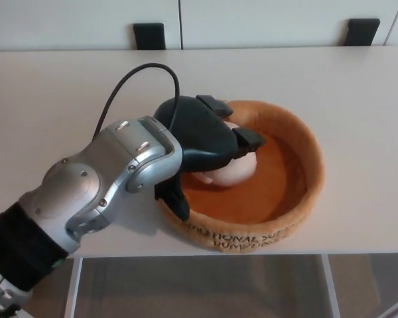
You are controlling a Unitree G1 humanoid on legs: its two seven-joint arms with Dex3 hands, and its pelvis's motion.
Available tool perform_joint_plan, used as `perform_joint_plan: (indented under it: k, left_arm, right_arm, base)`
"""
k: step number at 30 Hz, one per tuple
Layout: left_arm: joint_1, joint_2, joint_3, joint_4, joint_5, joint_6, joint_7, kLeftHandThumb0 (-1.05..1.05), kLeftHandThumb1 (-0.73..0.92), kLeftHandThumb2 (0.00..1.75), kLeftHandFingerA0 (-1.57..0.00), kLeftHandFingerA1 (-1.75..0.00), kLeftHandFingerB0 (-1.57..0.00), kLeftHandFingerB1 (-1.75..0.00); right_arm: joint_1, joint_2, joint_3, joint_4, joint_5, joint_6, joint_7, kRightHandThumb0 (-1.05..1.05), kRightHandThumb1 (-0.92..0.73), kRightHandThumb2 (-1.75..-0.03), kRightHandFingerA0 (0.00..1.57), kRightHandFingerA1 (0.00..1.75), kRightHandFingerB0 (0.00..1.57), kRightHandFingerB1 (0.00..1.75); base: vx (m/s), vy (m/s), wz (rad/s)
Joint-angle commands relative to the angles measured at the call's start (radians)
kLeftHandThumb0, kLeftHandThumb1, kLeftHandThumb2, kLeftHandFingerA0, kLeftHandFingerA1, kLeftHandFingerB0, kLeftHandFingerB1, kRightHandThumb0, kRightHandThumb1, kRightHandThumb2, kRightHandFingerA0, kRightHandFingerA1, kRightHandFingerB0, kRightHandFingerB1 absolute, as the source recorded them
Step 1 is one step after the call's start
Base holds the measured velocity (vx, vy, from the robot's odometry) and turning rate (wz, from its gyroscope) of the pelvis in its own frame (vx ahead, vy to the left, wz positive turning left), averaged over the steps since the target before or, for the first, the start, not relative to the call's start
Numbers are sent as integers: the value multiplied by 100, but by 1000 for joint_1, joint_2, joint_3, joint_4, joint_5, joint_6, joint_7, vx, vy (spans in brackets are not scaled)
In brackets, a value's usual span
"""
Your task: The robot walks towards a table in front, picks a dumpling toy with left hand and puts it in an orange round plate
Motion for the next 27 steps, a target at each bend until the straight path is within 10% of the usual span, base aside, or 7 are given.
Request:
perform_joint_plan:
  k: [1, 10, 16, 18, 23, 24, 27]
  left_arm:
    - [-67, 72, 104, -141, -45, 85, -247, -86, 46, 55, 0, 0, 0, 0]
    - [-150, 265, 617, -435, -365, 179, -326, -74, 41, 78, 0, 0, 0, 0]
    - [-4, 453, 1001, -588, -578, 176, -456, -83, 45, 57, 0, 0, 0, 0]
    - [86, 471, 1137, -630, -653, 149, -491, -75, 43, 82, 0, -2, 0, 0]
    - [257, 478, 1370, -708, -764, 108, -583, -67, 39, 80, 0, -10, -3, -15]
    - [626, 323, 1603, -829, -859, 0, -690, -62, 38, 69, -7, -35, -9, -34]
    - [993, 171, 1703, -853, -885, -176, -676, -62, 42, 54, -11, -27, -17, -28]
  right_arm:
    - [-2, -10, 6, 0, -10, 1, 20, -42, -44, -72, 66, 58, 43, 48]
    - [-11, -18, 7, 3, -12, 10, 26, -33, -53, -56, 68, 49, 47, 38]
    - [-2, -13, 18, 5, -20, 17, 22, -34, -53, -56, 65, 49, 47, 37]
    - [6, -14, 21, 8, -22, 18, 24, -33, -53, -56, 64, 48, 47, 37]
    - [2, -16, 25, 14, -26, 23, 17, -42, -43, -72, 58, 56, 41, 47]
    - [15, -17, 27, 14, -27, 25, 17, -43, -43, -72, 58, 57, 41, 47]
    - [30, -14, 36, 17, -35, 26, 10, -36, -53, -55, 65, 47, 48, 37]
  base:
    - [0, 0, 0]
    - [0, 0, 0]
    - [0, 0, 0]
    - [0, 0, 0]
    - [0, 0, 0]
    - [0, 0, 0]
    - [0, 0, 0]
